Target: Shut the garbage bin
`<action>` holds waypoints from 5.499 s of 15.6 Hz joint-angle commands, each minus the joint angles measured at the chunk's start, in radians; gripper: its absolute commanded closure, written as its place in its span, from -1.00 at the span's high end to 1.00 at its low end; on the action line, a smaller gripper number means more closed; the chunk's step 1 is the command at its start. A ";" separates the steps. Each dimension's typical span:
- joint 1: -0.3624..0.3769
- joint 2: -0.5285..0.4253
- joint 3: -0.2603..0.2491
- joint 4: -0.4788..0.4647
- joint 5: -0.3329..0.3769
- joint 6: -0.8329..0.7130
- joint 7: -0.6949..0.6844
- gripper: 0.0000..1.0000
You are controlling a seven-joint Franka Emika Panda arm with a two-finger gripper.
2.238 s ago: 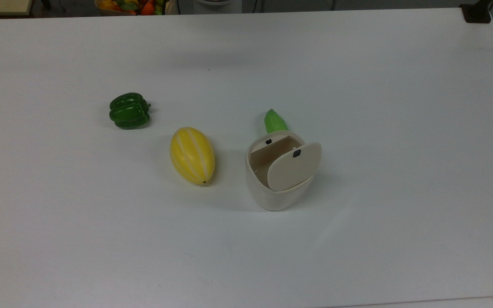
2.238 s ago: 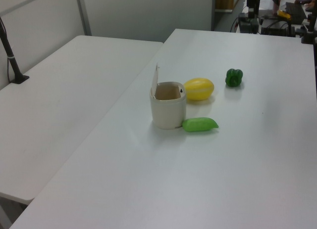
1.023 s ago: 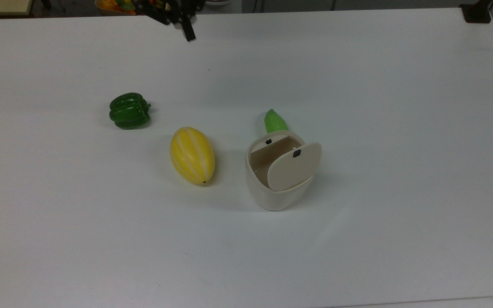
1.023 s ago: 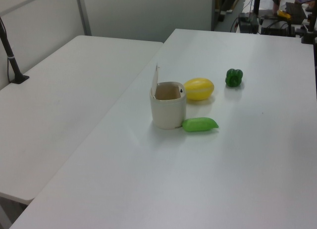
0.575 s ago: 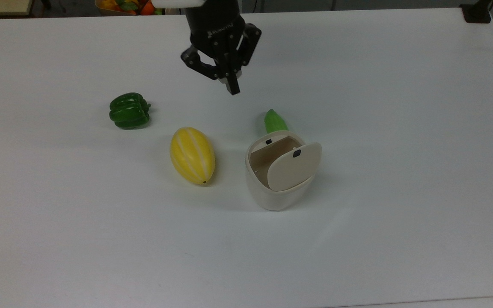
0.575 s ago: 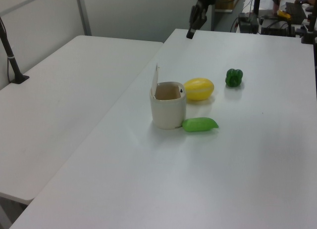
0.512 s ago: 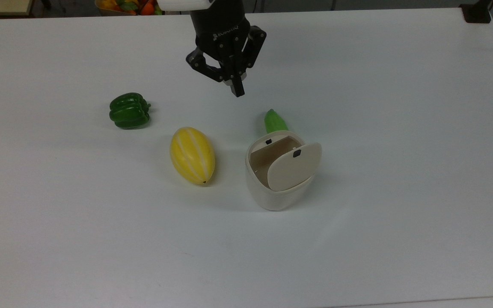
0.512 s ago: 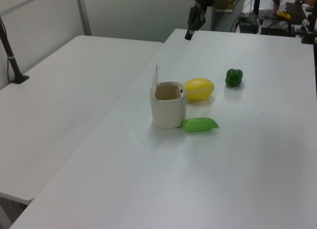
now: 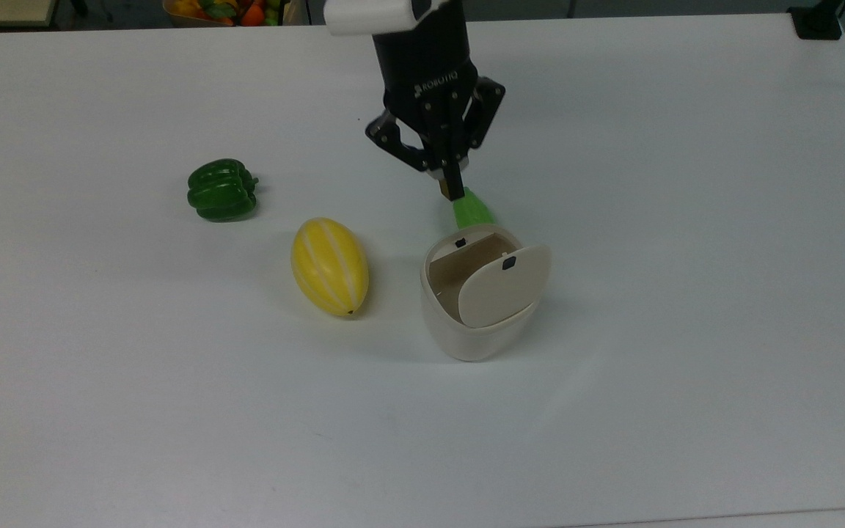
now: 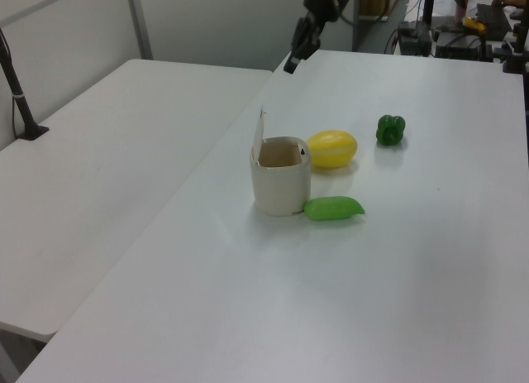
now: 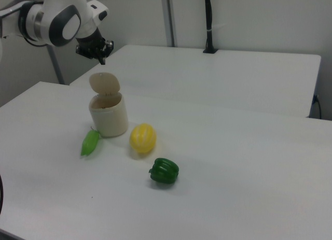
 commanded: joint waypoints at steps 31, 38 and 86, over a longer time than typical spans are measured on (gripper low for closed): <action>0.052 0.113 0.010 0.030 0.020 -0.016 0.093 -1.00; 0.030 0.115 0.009 -0.009 0.016 -0.089 0.061 -1.00; -0.270 -0.117 -0.028 -0.029 -0.112 -0.665 0.299 1.00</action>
